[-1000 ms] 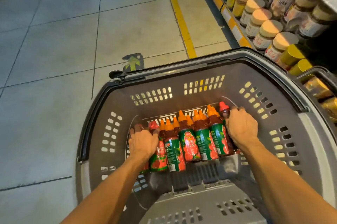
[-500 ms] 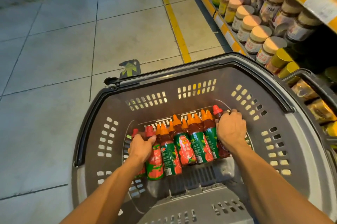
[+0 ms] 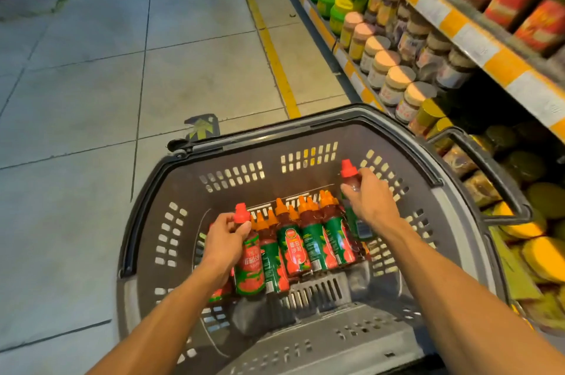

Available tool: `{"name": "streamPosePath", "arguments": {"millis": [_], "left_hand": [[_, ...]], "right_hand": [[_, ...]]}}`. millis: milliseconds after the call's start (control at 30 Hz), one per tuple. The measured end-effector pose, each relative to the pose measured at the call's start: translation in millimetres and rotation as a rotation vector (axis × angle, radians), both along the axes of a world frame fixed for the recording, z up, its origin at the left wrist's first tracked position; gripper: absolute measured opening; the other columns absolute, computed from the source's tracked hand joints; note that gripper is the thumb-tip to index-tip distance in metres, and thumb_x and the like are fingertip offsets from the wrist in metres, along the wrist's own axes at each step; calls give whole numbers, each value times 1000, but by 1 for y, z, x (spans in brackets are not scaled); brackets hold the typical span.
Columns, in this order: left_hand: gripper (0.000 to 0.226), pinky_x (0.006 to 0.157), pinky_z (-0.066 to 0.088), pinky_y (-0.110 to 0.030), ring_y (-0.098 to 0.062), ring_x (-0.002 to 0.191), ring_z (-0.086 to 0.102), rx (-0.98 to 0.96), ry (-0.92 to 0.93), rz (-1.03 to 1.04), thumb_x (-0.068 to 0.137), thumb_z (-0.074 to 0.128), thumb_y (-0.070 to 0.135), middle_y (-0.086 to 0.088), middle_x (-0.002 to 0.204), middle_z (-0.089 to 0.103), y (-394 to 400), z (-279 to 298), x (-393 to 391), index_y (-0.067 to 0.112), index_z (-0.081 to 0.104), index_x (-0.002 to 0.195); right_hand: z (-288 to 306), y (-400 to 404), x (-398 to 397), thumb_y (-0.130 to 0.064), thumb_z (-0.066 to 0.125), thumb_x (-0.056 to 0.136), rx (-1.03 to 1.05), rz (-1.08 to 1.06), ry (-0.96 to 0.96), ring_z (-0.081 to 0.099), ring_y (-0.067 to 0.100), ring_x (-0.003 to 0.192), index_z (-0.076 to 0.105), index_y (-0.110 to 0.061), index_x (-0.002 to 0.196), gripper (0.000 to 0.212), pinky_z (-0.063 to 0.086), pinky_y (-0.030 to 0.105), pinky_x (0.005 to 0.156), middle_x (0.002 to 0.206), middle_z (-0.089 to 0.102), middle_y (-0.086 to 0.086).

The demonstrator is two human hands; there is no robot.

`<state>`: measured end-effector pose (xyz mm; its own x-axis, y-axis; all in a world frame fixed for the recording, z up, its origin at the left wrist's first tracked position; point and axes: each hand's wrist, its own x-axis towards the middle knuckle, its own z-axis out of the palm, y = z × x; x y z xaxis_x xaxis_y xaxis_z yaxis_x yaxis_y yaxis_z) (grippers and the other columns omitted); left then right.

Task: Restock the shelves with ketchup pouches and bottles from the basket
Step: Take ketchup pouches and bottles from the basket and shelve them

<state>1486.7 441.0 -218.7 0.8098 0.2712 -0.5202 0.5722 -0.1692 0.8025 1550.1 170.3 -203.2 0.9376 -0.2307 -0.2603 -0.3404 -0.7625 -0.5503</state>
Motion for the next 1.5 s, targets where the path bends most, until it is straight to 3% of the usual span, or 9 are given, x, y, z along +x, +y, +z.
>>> {"name": "streamPosePath", "arguments": {"millis": [267, 367, 600, 800, 867, 1000, 1133, 1267, 1500], "left_hand": [[15, 72, 56, -28, -12, 92, 71, -225, -212, -119, 95, 67, 26, 3, 106, 74, -20, 98, -7, 30, 69, 109], [17, 59, 52, -20, -10, 83, 73, -335, -268, -195, 93, 67, 33, 3, 96, 77, -44, 145, -14, 30, 68, 110], [38, 94, 52, -55, -25, 96, 72, -588, -316, -475, 79, 72, 39, -6, 107, 76, -126, 246, -49, 19, 71, 111], [27, 57, 50, -15, -5, 76, 68, -645, -453, -810, 79, 69, 37, 3, 94, 76, -219, 305, -110, 19, 76, 99], [15, 54, 46, -17, -3, 66, 61, -654, -473, -925, 86, 68, 32, 5, 86, 73, -254, 312, -137, 21, 76, 93], [11, 80, 53, -35, -9, 88, 66, -599, -471, -1163, 94, 66, 25, 3, 93, 75, -325, 299, -203, 19, 73, 98], [7, 67, 49, -26, -3, 70, 61, -535, -441, -1353, 94, 67, 20, 8, 80, 72, -384, 257, -275, 16, 71, 98], [7, 79, 49, -31, -10, 83, 61, -475, -356, -1505, 93, 67, 11, -2, 93, 72, -428, 194, -330, 17, 68, 98], [7, 71, 47, -22, -8, 75, 57, -333, -304, -1571, 92, 68, 10, 2, 83, 68, -496, 82, -379, 17, 68, 92]], "right_hand": [[106, -14, -21, -33, 77, 87, 335, -47, -152, 66, 25, 104, 62, -18, 101, 25, 50, 36, 86, 105, 70, 5], [154, -32, -63, -34, 78, 87, 472, -84, -261, 69, 21, 103, 69, -20, 104, 24, 55, 47, 91, 107, 74, 2], [266, -83, -196, -29, 79, 85, 602, -291, -601, 67, 4, 83, 77, -30, 91, 6, 49, 27, 69, 95, 78, -3], [306, -130, -333, -29, 82, 82, 464, -532, -813, 67, 2, 83, 77, -29, 94, 13, 52, 25, 73, 93, 77, -9], [304, -146, -380, -27, 83, 81, 399, -616, -844, 70, 10, 87, 76, -25, 99, 20, 54, 30, 76, 95, 78, -7], [279, -165, -466, -21, 84, 81, 341, -782, -864, 73, 11, 93, 77, -23, 101, 21, 56, 27, 79, 99, 78, -6], [229, -177, -531, -12, 87, 76, 289, -983, -824, 69, 8, 82, 78, -17, 94, 21, 56, 26, 79, 90, 78, -1], [165, -191, -583, -8, 88, 73, 290, -1213, -777, 69, 8, 80, 77, -12, 95, 25, 58, 33, 83, 89, 78, 1], [56, -225, -630, -9, 89, 70, 260, -1510, -721, 71, 16, 82, 75, -17, 88, 24, 57, 46, 88, 86, 76, -2]]}}
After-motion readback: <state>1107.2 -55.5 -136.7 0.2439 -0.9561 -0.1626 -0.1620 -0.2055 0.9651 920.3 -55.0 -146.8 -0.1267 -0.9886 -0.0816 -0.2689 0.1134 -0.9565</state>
